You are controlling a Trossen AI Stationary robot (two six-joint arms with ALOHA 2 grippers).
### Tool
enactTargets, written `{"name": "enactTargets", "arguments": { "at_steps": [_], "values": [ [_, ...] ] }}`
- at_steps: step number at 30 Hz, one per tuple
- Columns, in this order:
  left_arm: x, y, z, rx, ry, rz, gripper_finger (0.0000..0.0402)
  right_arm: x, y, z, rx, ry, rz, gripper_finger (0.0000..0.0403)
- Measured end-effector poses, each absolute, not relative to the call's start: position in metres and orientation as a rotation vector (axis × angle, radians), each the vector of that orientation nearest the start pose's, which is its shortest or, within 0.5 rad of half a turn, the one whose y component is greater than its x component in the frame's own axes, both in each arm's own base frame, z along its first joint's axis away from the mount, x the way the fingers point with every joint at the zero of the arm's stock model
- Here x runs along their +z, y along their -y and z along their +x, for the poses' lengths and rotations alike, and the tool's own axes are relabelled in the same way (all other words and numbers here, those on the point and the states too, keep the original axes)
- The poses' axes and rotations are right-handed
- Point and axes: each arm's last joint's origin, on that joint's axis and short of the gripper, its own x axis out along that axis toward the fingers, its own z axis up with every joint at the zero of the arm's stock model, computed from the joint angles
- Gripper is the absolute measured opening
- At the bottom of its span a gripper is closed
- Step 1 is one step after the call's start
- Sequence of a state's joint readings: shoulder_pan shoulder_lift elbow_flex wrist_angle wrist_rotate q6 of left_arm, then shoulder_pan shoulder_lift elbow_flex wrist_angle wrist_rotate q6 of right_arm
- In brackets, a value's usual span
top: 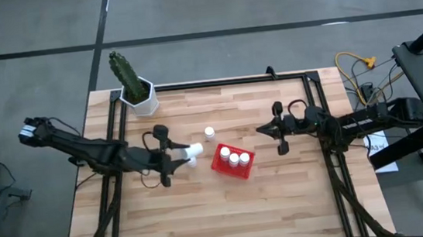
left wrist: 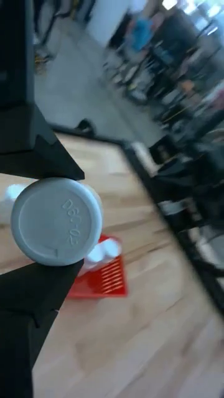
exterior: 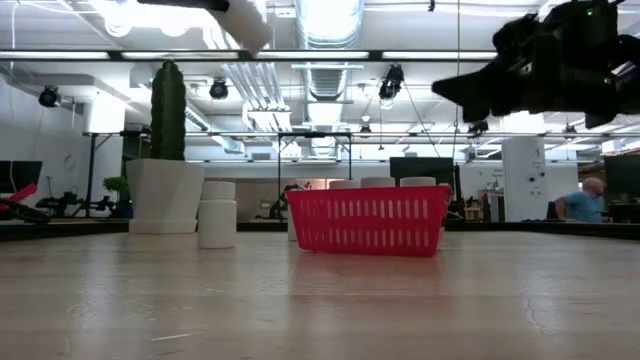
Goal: Pick and place pill bottles into a basket
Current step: Put the white pill bottle into the red bin
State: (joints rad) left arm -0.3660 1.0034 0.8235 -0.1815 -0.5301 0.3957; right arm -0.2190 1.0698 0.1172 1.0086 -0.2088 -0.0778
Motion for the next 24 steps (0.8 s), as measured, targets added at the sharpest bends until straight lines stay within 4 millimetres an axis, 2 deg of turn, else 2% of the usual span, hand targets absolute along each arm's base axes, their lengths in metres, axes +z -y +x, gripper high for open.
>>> {"name": "enactTargets", "arguments": {
  "at_steps": [5,9,16,19,21,24],
  "values": [
    [0.312,0.061,0.2,0.122,-0.181,0.6,0.0176,0.19,0.029,0.19,0.019,0.095,-0.179,0.0009],
    [0.307,0.059,0.196,0.136,-0.108,0.621,0.0176,0.193,0.027,0.209,0.045,0.072,-0.225,0.0009],
    [0.294,0.058,0.193,0.136,-0.096,0.613,0.0176,0.194,0.035,0.254,0.045,0.016,-0.217,0.0009],
    [0.293,0.058,0.193,0.137,-0.095,0.611,0.0176,0.202,0.038,0.273,0.026,0.036,-0.147,0.0009],
    [0.293,0.059,0.193,0.136,-0.097,0.612,0.0176,0.21,0.041,0.281,-0.008,0.05,-0.11,0.0009],
    [0.292,0.059,0.193,0.135,-0.102,0.616,0.0176,0.218,0.043,0.285,-0.057,0.02,-0.208,0.0008]
  ]
}}
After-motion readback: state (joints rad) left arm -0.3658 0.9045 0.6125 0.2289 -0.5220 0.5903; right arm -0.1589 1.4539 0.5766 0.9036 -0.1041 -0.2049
